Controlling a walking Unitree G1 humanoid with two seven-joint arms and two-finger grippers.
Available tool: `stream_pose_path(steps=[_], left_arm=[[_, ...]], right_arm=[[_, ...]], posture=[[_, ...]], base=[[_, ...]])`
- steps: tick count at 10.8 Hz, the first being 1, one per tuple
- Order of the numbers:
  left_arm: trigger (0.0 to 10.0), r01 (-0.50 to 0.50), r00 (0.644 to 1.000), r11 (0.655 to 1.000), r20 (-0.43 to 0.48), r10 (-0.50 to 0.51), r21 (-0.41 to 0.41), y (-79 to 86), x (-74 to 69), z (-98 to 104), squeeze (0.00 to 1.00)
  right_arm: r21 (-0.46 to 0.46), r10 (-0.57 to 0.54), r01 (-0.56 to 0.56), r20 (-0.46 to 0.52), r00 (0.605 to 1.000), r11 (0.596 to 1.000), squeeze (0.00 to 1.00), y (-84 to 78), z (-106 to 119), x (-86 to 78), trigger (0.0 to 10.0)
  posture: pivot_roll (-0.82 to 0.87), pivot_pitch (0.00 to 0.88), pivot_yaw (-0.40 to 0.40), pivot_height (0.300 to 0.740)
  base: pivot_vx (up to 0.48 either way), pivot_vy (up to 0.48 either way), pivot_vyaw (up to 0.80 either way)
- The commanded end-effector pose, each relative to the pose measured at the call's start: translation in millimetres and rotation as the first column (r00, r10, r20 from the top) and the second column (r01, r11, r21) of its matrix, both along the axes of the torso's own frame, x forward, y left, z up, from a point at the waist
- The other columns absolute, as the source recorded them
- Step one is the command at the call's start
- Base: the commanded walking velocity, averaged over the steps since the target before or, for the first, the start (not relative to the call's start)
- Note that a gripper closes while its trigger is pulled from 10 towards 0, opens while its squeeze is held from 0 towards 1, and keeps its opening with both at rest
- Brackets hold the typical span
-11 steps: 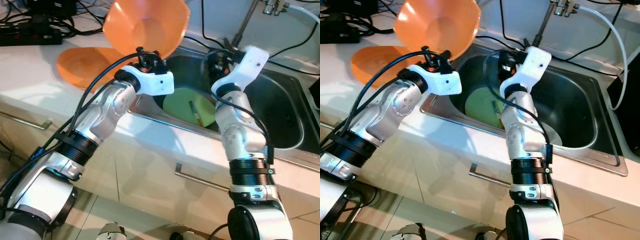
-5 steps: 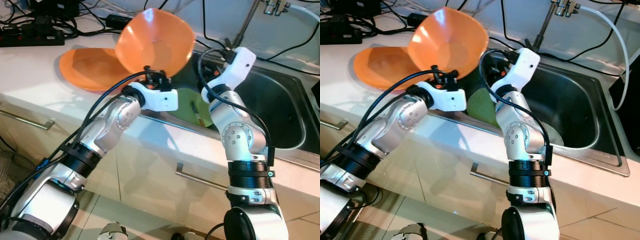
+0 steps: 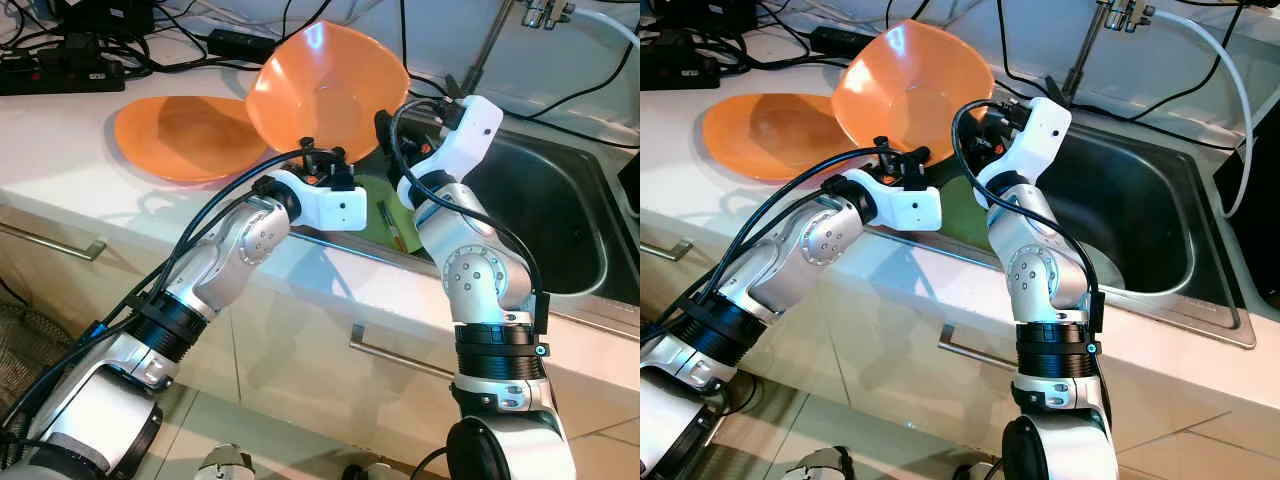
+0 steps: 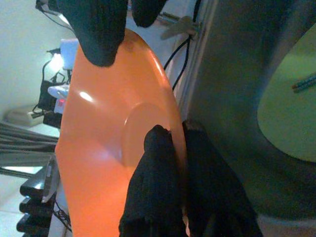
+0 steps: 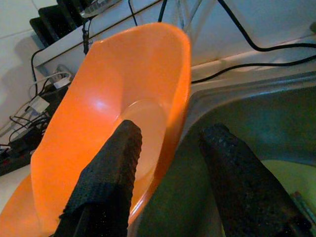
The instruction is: Kitchen organization
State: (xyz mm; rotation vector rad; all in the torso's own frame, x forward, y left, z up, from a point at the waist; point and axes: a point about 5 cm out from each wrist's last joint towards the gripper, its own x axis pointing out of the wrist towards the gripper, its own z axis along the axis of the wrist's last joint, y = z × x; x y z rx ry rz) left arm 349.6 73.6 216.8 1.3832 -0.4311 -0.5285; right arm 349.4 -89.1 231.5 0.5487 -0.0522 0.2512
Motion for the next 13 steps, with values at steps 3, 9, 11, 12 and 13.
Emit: stream_pose_path(steps=[3, 9, 11, 12, 13], left_arm=[[10.0, 0.083, 0.995, 0.997, 0.061, -0.082, -0.009, -12.0, -10.3, 16.1, 0.00], [10.0, 0.071, 0.995, 0.997, 0.068, -0.071, -0.002, -6.3, -11.5, 17.0, 0.00], [10.0, 0.063, 0.994, 0.998, 0.091, -0.063, 0.001, -4.8, -11.2, 19.1, 0.00], [10.0, 0.063, 0.993, 0.998, 0.095, -0.063, 0.001, -4.7, -11.2, 19.4, 0.00], [10.0, 0.066, 0.993, 0.998, 0.101, -0.066, 0.000, -5.0, -11.5, 19.9, 0.00]], right_arm=[[-0.008, -0.016, 0.016, -0.021, 1.000, 1.000, 0.00, -4.8, -4.3, -0.9, 10.0], [-0.006, -0.026, 0.026, -0.025, 0.999, 1.000, 0.00, -4.4, -5.4, 0.6, 0.0], [-0.008, -0.018, 0.018, -0.026, 0.999, 1.000, 0.00, -2.9, -5.8, 0.8, 0.0], [-0.009, -0.017, 0.017, -0.027, 0.999, 1.000, 0.00, -2.5, -6.2, 0.7, 0.0], [-0.008, -0.016, 0.015, -0.028, 0.999, 1.000, 0.00, -2.2, -6.7, 0.5, 0.0]], posture=[[0.05, 0.075, -0.113, 0.740], [0.05, 0.090, -0.120, 0.740], [0.06, 0.086, -0.122, 0.740], [0.06, 0.086, -0.122, 0.740], [0.06, 0.083, -0.121, 0.740]], base=[[0.000, 0.000, 0.00], [0.000, 0.000, 0.00], [0.000, 0.000, 0.00], [0.000, 0.000, 0.00], [0.000, 0.000, 0.00]])
